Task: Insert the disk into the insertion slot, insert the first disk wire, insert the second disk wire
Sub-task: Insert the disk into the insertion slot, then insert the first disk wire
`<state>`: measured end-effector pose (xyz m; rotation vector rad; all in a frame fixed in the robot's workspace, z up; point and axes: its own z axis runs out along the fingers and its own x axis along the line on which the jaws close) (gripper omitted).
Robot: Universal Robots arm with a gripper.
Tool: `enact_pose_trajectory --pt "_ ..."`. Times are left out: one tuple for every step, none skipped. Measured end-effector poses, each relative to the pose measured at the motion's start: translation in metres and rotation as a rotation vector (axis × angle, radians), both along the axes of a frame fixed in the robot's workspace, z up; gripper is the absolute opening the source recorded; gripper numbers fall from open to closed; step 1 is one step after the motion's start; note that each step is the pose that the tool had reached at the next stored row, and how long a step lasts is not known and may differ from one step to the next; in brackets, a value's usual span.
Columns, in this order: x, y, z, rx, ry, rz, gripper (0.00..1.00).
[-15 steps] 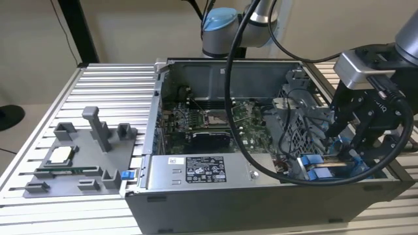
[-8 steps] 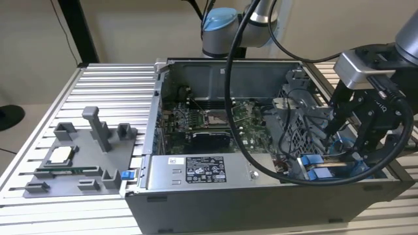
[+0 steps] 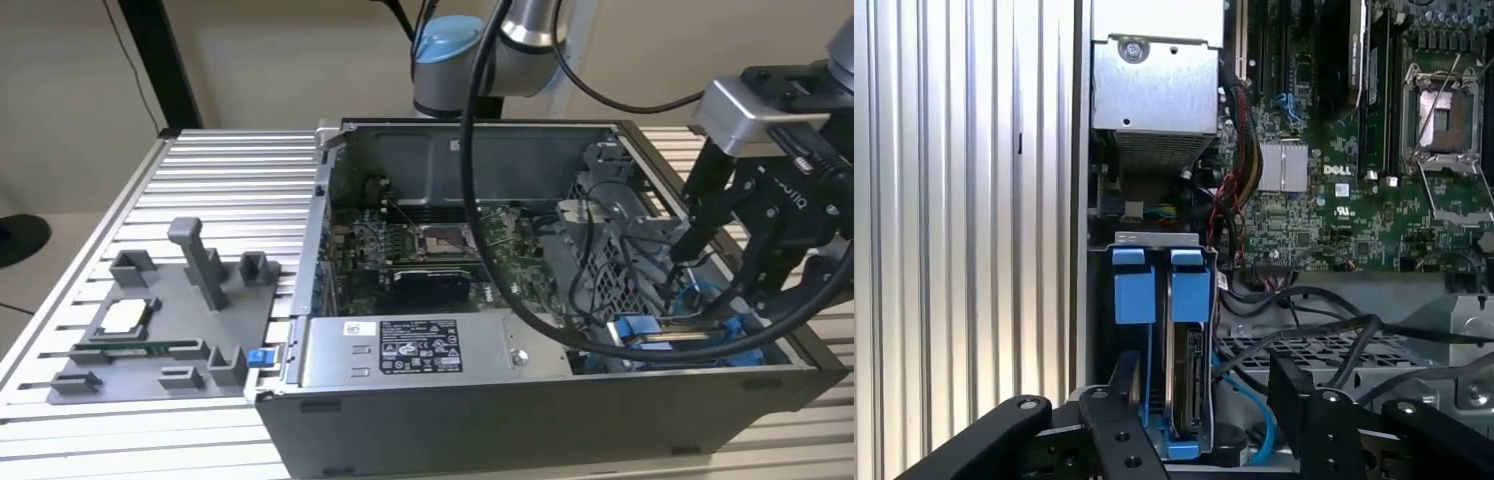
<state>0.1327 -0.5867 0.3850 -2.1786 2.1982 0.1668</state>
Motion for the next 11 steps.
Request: enact_pose_trajectory --pt "0.0000 0.0000 0.0016 -0.0001 0.0000 0.000 1.00" --pt "-0.0002 0.0000 0.0030 -0.0001 -0.0002 0.000 1.00" --pt "-0.0004 0.0000 0.0044 -0.0001 -0.0004 0.000 1.00" --pt "-0.0005 0.0000 0.0054 -0.0004 -0.0004 0.000 1.00" --pt "-0.0007 0.0000 0.0059 -0.0009 -0.0004 0.000 1.00" --pt "-0.0010 0.0000 0.0064 -0.0020 -0.0005 0.000 1.00" --pt "-0.0013 0.0000 0.0075 -0.0027 -0.0004 0.000 1.00" --pt "-0.0018 0.0000 0.0089 -0.0027 -0.0004 0.000 1.00" --pt "-0.0026 0.0000 0.0098 -0.0028 -0.0005 0.000 1.00" --pt "-0.0038 0.0001 0.0098 -0.0035 -0.0010 0.000 1.00" --pt "-0.0052 0.0004 0.0098 -0.0073 -0.0059 0.000 1.00"
